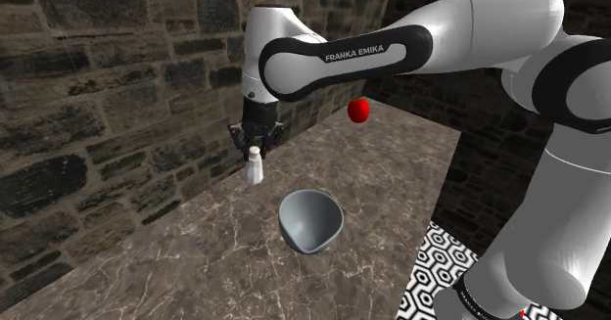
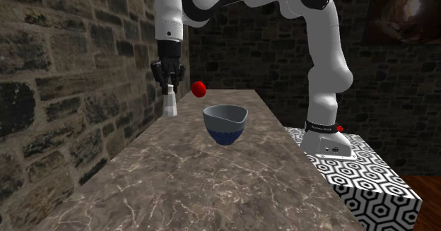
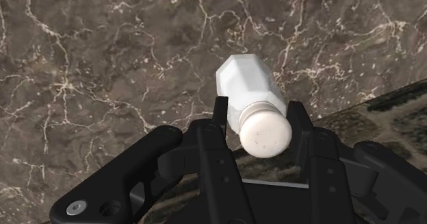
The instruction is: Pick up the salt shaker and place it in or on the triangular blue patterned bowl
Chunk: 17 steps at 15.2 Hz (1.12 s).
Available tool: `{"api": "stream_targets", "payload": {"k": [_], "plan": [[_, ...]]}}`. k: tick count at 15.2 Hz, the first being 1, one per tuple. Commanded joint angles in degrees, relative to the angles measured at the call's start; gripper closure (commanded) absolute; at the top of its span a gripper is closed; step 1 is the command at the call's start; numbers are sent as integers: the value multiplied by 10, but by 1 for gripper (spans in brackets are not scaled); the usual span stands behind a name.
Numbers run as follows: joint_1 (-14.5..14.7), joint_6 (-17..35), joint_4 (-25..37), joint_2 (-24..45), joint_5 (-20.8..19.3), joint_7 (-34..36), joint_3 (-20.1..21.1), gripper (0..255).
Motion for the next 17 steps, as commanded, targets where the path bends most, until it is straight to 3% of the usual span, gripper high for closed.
{"api": "stream_targets", "payload": {"k": [1,17], "plan": [[-1,-15,10,-5,2,-2,0,255],[3,-132,123,-9,5,0,3,255]]}}
